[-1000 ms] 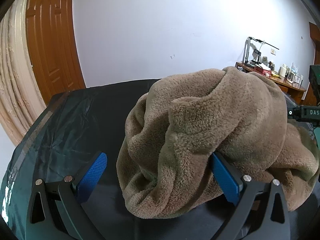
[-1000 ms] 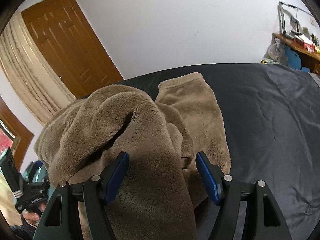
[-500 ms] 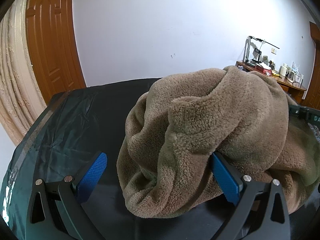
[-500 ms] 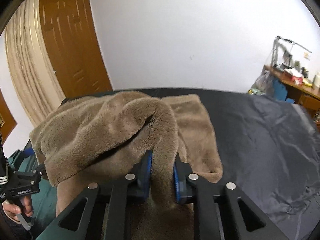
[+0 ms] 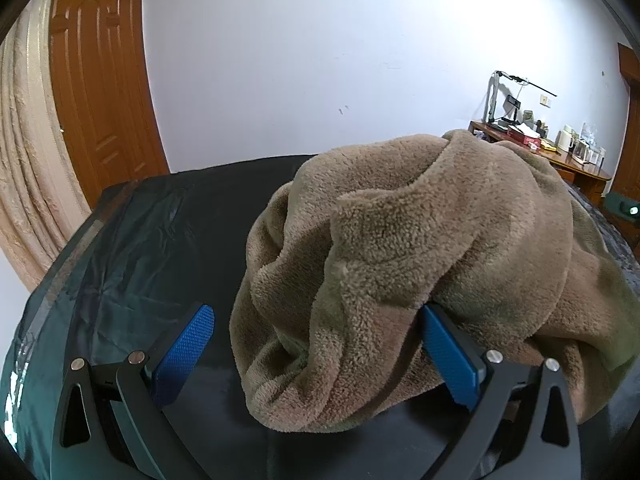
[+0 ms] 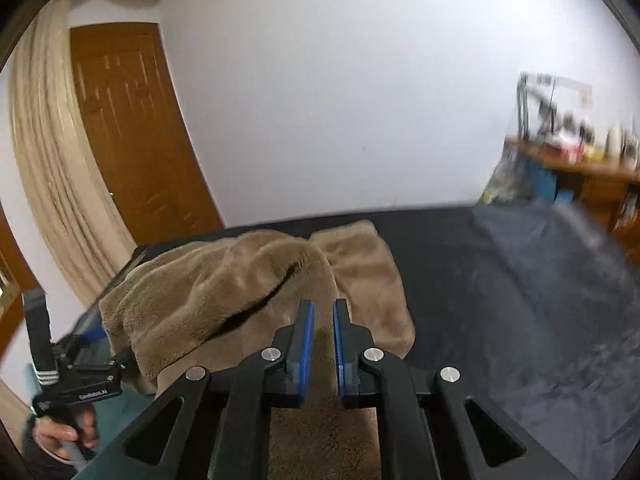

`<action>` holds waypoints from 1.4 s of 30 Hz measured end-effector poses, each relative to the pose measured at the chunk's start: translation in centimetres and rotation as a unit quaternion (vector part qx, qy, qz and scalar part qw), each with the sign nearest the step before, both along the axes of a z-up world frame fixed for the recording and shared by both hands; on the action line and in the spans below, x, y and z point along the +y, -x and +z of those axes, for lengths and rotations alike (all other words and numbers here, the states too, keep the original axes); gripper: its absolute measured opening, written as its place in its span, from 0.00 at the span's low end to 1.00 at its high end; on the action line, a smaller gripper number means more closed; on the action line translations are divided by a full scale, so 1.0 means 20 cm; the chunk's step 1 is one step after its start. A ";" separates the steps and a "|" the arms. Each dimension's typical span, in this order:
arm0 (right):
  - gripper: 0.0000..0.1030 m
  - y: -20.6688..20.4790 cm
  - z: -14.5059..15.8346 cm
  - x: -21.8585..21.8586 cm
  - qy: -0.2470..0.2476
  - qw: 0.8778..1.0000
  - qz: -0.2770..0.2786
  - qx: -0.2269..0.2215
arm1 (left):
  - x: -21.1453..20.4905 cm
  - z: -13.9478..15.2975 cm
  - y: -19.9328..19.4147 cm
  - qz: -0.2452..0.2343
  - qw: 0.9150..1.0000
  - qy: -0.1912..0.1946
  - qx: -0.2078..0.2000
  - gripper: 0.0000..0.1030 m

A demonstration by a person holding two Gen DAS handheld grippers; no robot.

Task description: Fold clothes

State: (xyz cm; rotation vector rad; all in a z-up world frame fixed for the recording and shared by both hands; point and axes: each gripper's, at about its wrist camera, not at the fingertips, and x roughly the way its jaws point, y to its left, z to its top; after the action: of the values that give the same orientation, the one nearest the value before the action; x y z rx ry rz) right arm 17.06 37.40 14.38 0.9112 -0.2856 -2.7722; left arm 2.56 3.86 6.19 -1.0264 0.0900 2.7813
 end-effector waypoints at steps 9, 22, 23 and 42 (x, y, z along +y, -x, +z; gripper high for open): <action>0.80 0.14 -0.09 0.07 0.061 0.997 0.024 -0.044 | -0.17 -0.01 0.06 -0.042 0.992 -0.095 -0.067 0.99; 0.80 0.44 -0.24 -0.07 0.052 0.986 0.112 -0.109 | -0.23 -0.11 0.15 -0.078 0.979 -0.130 -0.134 0.99; 0.79 0.46 -0.27 -0.10 0.046 0.985 0.121 -0.115 | -0.22 -0.11 0.15 -0.086 0.978 -0.132 -0.136 0.99; 0.37 0.08 -0.18 -0.10 0.029 0.994 0.101 -0.041 | -0.15 -0.02 0.06 -0.105 0.984 -0.105 -0.099 0.12</action>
State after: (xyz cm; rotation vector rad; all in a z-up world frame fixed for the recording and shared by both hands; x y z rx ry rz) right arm 15.41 35.30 10.69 0.9819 -0.2700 -2.5343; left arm 1.44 0.86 5.77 -1.1569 -0.1132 2.4259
